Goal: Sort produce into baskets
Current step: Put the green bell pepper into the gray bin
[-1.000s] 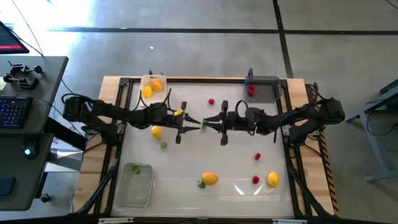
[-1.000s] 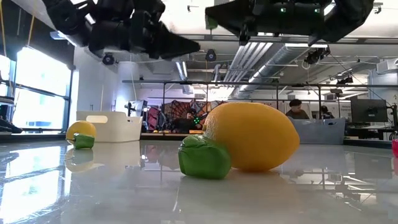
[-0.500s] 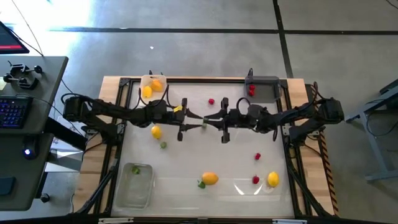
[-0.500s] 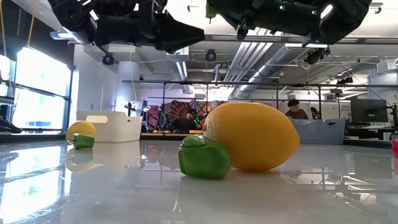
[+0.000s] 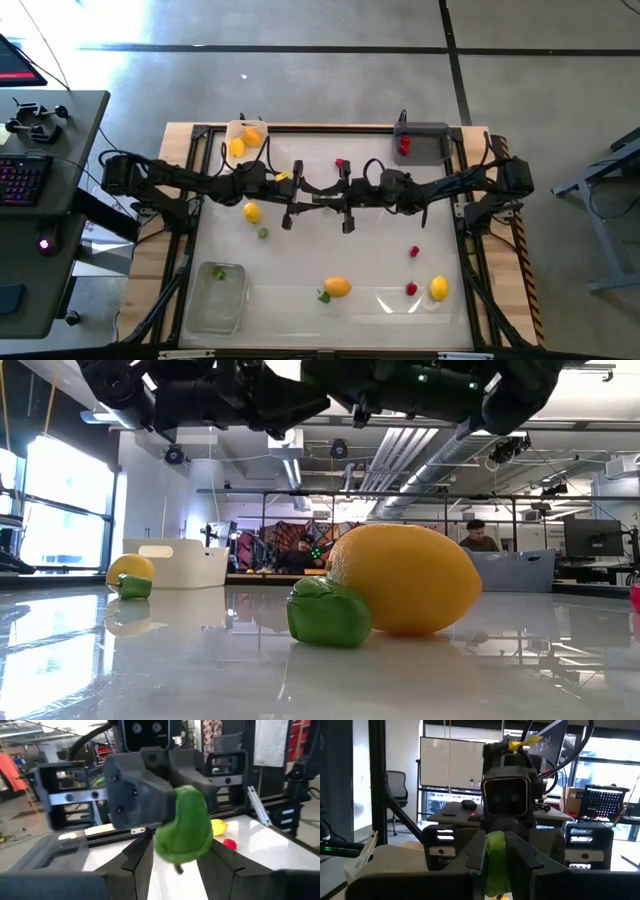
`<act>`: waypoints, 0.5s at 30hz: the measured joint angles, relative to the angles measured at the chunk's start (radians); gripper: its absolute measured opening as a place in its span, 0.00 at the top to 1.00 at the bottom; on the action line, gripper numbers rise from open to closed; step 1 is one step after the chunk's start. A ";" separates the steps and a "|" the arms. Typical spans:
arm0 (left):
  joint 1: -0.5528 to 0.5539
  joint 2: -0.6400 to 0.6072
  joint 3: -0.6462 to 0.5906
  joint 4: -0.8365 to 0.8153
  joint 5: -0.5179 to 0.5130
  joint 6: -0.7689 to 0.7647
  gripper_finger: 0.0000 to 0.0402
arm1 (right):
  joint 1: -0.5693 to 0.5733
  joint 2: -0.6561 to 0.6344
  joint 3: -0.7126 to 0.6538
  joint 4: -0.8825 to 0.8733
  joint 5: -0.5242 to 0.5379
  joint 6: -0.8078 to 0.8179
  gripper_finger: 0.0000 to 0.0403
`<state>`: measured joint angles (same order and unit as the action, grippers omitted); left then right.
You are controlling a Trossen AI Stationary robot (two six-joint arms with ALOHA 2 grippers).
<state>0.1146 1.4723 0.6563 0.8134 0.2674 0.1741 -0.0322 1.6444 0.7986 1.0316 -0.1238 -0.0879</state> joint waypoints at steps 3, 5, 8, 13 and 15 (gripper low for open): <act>0.000 0.000 0.000 -0.007 0.018 -0.006 0.67 | 0.000 0.001 0.002 0.002 0.000 0.000 0.91; 0.000 0.000 0.000 -0.009 0.020 -0.006 0.67 | 0.000 -0.001 0.002 0.001 0.000 0.000 0.91; 0.000 0.000 0.000 -0.007 0.020 -0.006 0.69 | 0.000 -0.003 0.002 -0.001 0.000 -0.001 0.91; 0.000 0.000 0.000 -0.009 0.027 0.009 0.79 | 0.000 -0.003 0.002 -0.008 0.000 -0.024 0.91; 0.001 0.000 -0.001 -0.014 0.041 0.011 0.86 | 0.001 -0.003 0.002 -0.022 -0.001 -0.026 0.91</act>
<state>0.1157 1.4723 0.6552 0.7995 0.3088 0.1848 -0.0311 1.6411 0.8009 1.0093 -0.1250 -0.1144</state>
